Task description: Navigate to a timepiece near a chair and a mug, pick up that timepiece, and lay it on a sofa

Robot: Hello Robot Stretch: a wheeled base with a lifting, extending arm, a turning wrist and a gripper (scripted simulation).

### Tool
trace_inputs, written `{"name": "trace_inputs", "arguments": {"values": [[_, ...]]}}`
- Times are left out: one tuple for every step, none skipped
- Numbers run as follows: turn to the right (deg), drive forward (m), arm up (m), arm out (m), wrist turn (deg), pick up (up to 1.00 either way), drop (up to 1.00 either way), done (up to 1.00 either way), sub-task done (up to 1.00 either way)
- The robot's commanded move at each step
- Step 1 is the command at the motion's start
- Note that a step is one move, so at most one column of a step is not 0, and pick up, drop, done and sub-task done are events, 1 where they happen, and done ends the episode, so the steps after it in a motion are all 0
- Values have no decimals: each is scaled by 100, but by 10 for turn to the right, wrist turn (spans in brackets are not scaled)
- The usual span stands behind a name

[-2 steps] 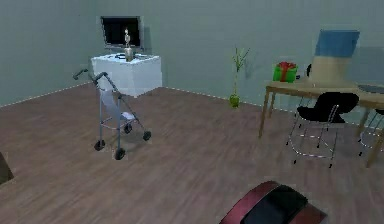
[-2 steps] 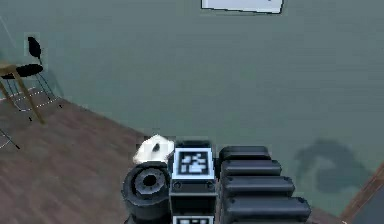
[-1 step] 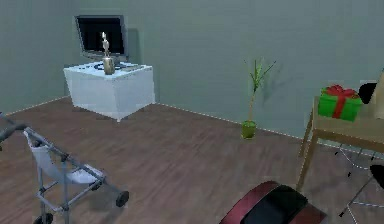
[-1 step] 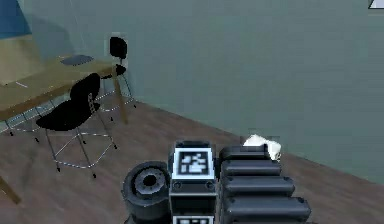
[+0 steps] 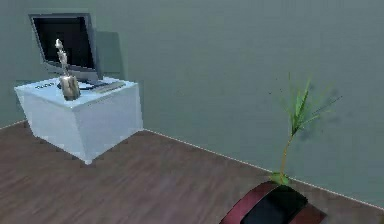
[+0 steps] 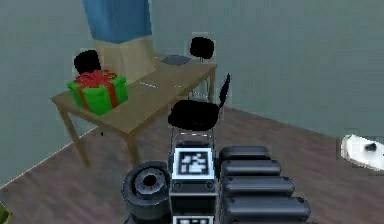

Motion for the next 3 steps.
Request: {"name": "trace_inputs", "arguments": {"values": [[270,0,0,0,0,0,0,0,0],[0,10,0,0,0,0,0,0,0],[-390,0,0,0,0,0,0,0,0]]}}
